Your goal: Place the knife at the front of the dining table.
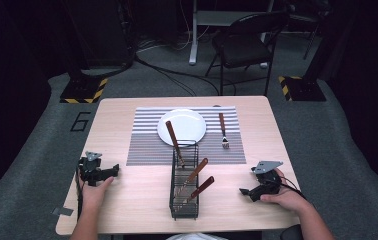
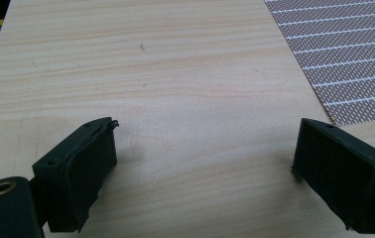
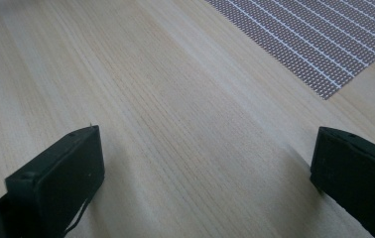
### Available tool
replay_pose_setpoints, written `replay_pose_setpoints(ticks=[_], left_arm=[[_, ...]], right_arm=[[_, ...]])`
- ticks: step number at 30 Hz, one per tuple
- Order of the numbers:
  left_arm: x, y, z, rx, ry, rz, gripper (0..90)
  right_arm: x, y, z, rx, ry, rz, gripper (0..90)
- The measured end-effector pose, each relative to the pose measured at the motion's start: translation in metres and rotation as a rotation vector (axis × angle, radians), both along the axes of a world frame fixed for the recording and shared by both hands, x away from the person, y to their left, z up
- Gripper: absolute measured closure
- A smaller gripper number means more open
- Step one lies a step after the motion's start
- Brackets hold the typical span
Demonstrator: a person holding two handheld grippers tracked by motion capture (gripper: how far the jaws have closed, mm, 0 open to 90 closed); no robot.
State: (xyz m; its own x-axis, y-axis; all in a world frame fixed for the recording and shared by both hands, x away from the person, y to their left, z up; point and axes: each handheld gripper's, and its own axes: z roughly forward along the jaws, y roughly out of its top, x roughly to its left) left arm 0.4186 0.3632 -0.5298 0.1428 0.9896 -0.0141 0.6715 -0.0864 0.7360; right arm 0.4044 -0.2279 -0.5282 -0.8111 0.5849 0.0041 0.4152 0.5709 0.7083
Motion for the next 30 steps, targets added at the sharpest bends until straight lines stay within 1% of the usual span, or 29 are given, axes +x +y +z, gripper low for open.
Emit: replay_pose_setpoints(ticks=[2, 5, 7, 8, 10, 15, 19, 20, 21, 22, 23, 24, 25, 26, 28, 29, 30], left_arm=[[0.001, -0.001, 0.0, 0.003, 0.007, 0.005, 9.1], [0.002, -0.002, 0.0, 0.0, 0.003, 0.009, 9.2], [0.002, -0.001, 0.0, 0.0, 0.0, 0.007, 9.2], [0.001, -0.001, 0.001, 0.001, 0.008, 0.003, 9.4], [0.0, -0.002, 0.0, -0.003, 0.001, -0.004, 9.7], [-0.002, -0.002, 0.001, -0.003, -0.011, -0.017, 14.2], [-0.002, -0.003, 0.001, 0.0, -0.008, -0.026, 16.5], [-0.002, -0.003, 0.002, 0.0, 0.001, -0.028, 17.2], [-0.002, -0.003, 0.003, 0.0, 0.002, -0.031, 22.9], [-0.003, -0.003, 0.004, -0.01, 0.004, -0.03, 28.0], [-0.003, -0.003, 0.006, -0.009, 0.007, -0.028, 28.0], [-0.005, -0.004, 0.011, -0.007, 0.021, -0.015, 37.2], [-0.005, -0.004, 0.011, -0.007, 0.021, -0.015, 37.7], [-0.006, -0.004, 0.013, -0.013, 0.006, -0.019, 37.7], [-0.01, -0.007, 0.021, -0.021, 0.006, -0.01, 43.8], [-0.01, -0.007, 0.021, -0.021, 0.006, -0.01, 44.9], [-0.011, -0.007, 0.023, -0.035, -0.006, -0.009, 45.6]], right_arm=[[0.0, 0.0, 0.0, 0.0, 0.001, 0.001, 0.0], [0.0, 0.0, 0.0, -0.002, -0.002, 0.003, 0.0], [0.0, 0.0, 0.0, -0.002, -0.001, 0.002, 0.0], [0.0, 0.0, 0.0, -0.002, -0.002, 0.003, 0.0], [0.0, 0.0, 0.0, -0.002, -0.002, 0.003, 0.0], [0.0, 0.0, 0.0, -0.002, -0.002, 0.003, 0.0], [0.0, 0.0, 0.0, -0.001, 0.0, 0.002, 0.0], [0.0, 0.0, 0.0, -0.001, 0.002, 0.002, 0.0], [0.0, 0.0, 0.0, -0.001, 0.001, 0.002, 0.0], [0.0, 0.0, 0.0, -0.001, 0.001, 0.002, 0.0], [0.0, 0.0, 0.0, -0.001, 0.001, 0.002, 0.0], [0.0, 0.0, 0.0, -0.001, 0.0, 0.003, 0.0], [0.0, 0.0, 0.0, -0.001, 0.001, 0.003, 0.0], [0.0, 0.0, 0.0, -0.001, 0.001, 0.003, 0.0], [0.0, 0.0, 0.0, 0.0, 0.001, 0.002, 0.0], [0.0, 0.0, 0.0, 0.0, 0.001, 0.002, 0.0], [0.0, 0.0, 0.0, -0.001, 0.0, 0.003, 0.0]])
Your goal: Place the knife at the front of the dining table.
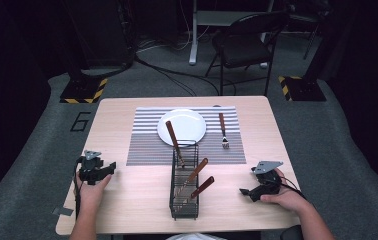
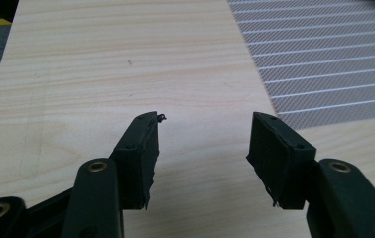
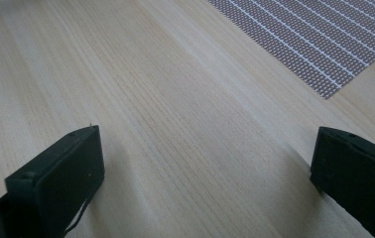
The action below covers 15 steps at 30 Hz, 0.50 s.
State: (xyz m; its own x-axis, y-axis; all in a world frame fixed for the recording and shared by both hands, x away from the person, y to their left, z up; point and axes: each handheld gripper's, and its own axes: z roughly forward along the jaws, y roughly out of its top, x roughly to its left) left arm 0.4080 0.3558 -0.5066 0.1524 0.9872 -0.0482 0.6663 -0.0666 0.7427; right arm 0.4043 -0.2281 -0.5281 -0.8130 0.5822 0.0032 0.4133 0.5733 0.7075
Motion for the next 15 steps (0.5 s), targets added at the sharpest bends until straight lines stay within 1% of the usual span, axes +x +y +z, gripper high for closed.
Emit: replay_pose_setpoints(ticks=[1, 2, 3, 4, 5, 6, 7, 8, 9, 10, 11, 12, 13, 15], left_arm=[[-0.001, -0.001, 0.003, -0.01, 0.001, -0.005, 45.6], [-0.004, -0.003, 0.01, -0.026, -0.009, -0.01, 46.6], [-0.004, -0.003, 0.01, -0.026, -0.009, -0.01, 46.8], [-0.007, -0.006, 0.017, -0.049, -0.023, -0.022, 46.8], [-0.007, -0.006, 0.017, -0.049, -0.023, -0.022, 47.0], [-0.01, -0.009, 0.025, -0.067, -0.032, -0.037, 47.5], [-0.01, -0.009, 0.025, -0.067, -0.032, -0.037, 48.0], [-0.012, -0.01, 0.029, -0.064, -0.031, -0.041, 48.0], [-0.013, -0.012, 0.032, -0.059, -0.04, -0.046, 48.4], [-0.017, -0.013, 0.038, -0.063, -0.04, -0.055, 49.4], [-0.017, -0.013, 0.038, -0.063, -0.04, -0.055, 49.8], [-0.02, -0.014, 0.043, -0.078, -0.044, -0.057, 49.9], [-0.02, -0.014, 0.043, -0.078, -0.044, -0.057, 50.0], [-0.022, -0.016, 0.048, -0.083, -0.048, -0.065, 50.2]], right_arm=[[0.0, 0.0, 0.0, 0.0, 0.0, 0.0, 0.0], [0.0, 0.0, 0.0, 0.001, 0.001, -0.001, 0.0], [0.0, 0.0, 0.0, 0.001, 0.001, -0.001, 0.0], [0.0, 0.0, 0.0, -0.001, 0.0, 0.001, 0.0], [0.0, 0.0, 0.0, -0.001, 0.0, 0.001, 0.0], [0.0, 0.0, 0.0, -0.003, -0.001, 0.005, 0.0], [0.0, 0.0, 0.0, -0.003, -0.001, 0.005, 0.0], [0.0, 0.0, 0.0, -0.003, -0.001, 0.005, 0.0], [0.0, 0.0, 0.0, -0.003, -0.001, 0.004, 0.0], [0.0, 0.0, 0.0, -0.003, 0.0, 0.005, 0.0], [0.0, 0.0, 0.0, -0.003, 0.0, 0.005, 0.0], [0.0, 0.0, 0.0, -0.003, -0.002, 0.005, 0.0], [0.0, 0.0, 0.0, -0.003, -0.002, 0.005, 0.0], [0.0, 0.0, 0.0, -0.004, -0.002, 0.006, 0.0]])
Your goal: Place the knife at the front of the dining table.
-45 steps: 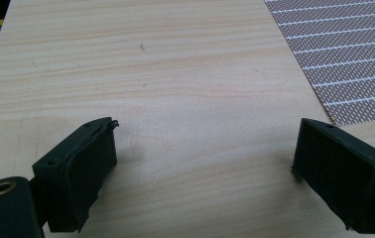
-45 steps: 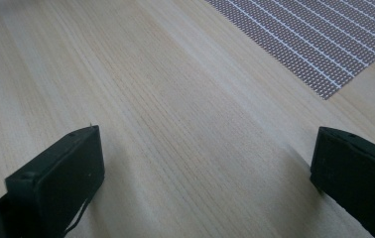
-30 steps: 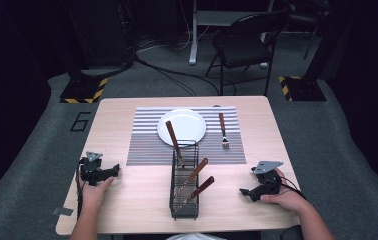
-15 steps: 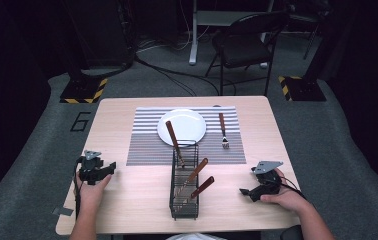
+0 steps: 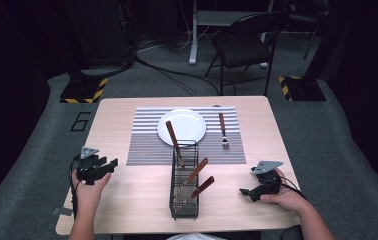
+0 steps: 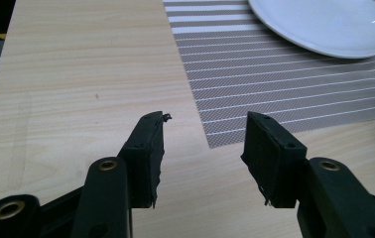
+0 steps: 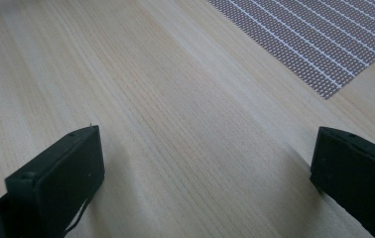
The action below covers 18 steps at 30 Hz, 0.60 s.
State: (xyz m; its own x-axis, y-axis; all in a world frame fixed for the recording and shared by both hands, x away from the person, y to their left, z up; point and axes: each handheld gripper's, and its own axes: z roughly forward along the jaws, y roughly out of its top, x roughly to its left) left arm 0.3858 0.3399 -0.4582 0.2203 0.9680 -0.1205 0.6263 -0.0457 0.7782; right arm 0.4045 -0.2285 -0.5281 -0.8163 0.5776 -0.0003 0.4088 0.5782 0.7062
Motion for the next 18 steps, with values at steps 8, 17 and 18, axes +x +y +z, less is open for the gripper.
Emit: replay_pose_setpoints(ticks=[8, 17, 18], left_arm=[[-0.003, -0.011, 0.018, -0.011, -0.017, -0.06, 49.8], [-0.008, -0.035, 0.046, -0.023, -0.048, -0.158, 47.3], [-0.007, -0.038, 0.048, -0.028, -0.047, -0.167, 47.3]], right_arm=[[0.0, 0.0, 0.0, 0.001, 0.001, 0.0, 0.0], [0.0, 0.0, 0.0, 0.001, -0.001, 0.001, 0.0], [0.0, 0.0, 0.0, 0.0, 0.0, 0.001, 0.0]])
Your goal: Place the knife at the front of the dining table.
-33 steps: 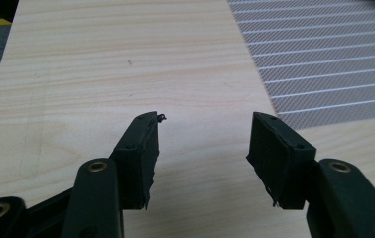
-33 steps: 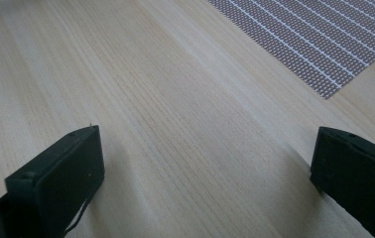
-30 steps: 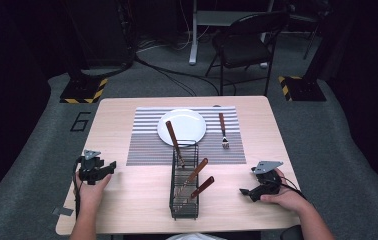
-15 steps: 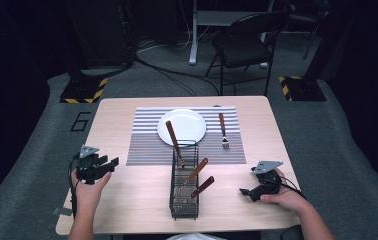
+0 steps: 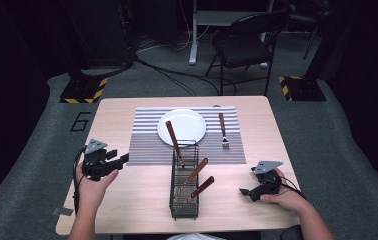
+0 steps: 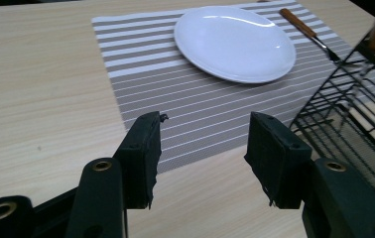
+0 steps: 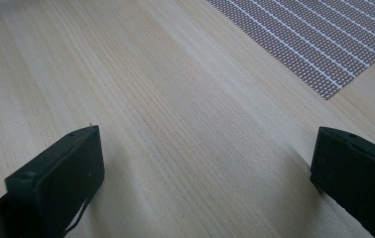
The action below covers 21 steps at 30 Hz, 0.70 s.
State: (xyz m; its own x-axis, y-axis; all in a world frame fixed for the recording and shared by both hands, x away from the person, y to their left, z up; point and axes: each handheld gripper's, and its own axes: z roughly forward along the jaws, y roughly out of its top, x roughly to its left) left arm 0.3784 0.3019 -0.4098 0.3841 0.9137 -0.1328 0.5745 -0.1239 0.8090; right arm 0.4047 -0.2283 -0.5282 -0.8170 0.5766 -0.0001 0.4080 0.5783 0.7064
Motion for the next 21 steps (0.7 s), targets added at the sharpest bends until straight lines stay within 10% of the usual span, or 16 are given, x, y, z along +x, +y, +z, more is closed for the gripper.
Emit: replay_pose_setpoints(ticks=[21], left_arm=[[0.025, -0.069, 0.032, -0.013, -0.031, -0.21, 53.2]], right_arm=[[0.0, 0.0, 0.0, 0.0, 0.001, 0.0, 0.0]])
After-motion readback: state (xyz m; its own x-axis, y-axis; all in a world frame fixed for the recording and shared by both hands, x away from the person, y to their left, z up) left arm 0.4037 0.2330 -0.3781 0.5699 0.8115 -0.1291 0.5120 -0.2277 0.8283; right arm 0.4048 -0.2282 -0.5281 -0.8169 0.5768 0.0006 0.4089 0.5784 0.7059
